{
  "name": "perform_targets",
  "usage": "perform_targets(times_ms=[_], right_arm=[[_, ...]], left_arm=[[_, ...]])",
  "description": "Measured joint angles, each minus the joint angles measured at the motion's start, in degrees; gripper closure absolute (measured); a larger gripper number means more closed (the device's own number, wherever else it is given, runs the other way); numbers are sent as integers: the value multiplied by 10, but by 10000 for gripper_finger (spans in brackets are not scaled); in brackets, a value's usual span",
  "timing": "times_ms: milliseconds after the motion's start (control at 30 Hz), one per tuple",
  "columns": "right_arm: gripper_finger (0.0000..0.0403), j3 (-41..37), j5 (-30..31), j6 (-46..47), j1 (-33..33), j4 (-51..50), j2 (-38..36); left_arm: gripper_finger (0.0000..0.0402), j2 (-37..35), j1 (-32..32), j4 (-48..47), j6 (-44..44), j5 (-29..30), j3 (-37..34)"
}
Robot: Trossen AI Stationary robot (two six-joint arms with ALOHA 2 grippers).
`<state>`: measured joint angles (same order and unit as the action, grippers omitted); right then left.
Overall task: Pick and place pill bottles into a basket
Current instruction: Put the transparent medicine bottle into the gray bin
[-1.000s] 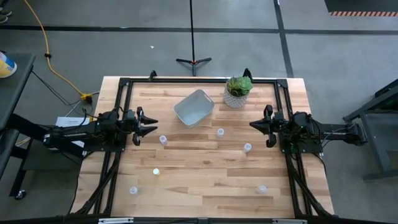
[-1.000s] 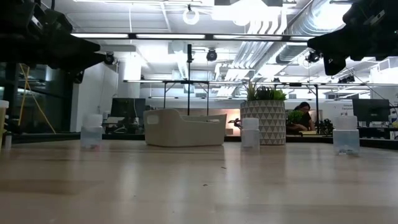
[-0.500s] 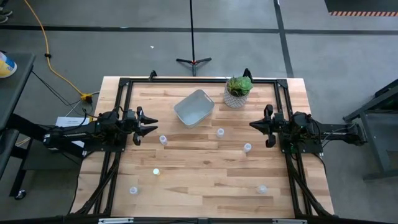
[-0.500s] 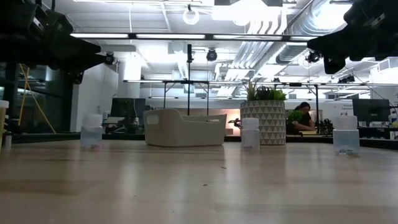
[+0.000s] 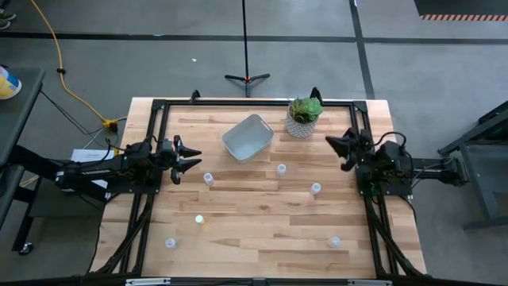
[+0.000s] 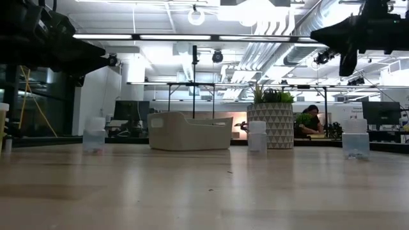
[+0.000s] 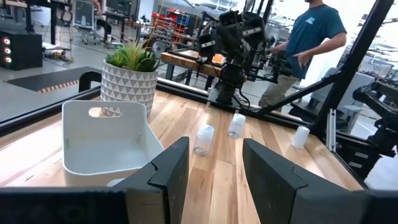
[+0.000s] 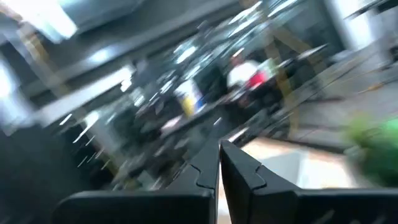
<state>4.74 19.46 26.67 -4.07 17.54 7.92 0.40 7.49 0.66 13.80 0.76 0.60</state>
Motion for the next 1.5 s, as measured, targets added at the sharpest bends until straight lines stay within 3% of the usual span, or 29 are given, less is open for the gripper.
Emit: perform_targets(times_ms=[133, 333, 467, 600, 767, 1000, 1233, 1500], right_arm=[[363, 0, 9, -12, -1, 24, 15], [253, 14, -37, 14, 0, 127, 97], [183, 72, -50, -13, 0, 50, 181], [141, 142, -52, -48, 0, -43, 283], [127, 222, -96, -98, 0, -97, 397], [144, 301, -139, -153, 0, -180, 526], [143, 309, -162, -152, 0, -171, 619], [111, 309, -174, -152, 0, -160, 697]], left_arm=[[218, 0, 0, 0, 0, 3, 0], [218, 0, 0, 1, 1, 4, 0], [218, 0, 0, 1, 2, 8, 0], [218, 0, 0, 5, 2, 29, 0], [218, 0, 0, 8, 2, 42, 0], [218, 0, 0, 9, 2, 43, 0], [218, 0, 0, 9, 2, 44, 0], [218, 0, 0, 9, 2, 44, 0]])
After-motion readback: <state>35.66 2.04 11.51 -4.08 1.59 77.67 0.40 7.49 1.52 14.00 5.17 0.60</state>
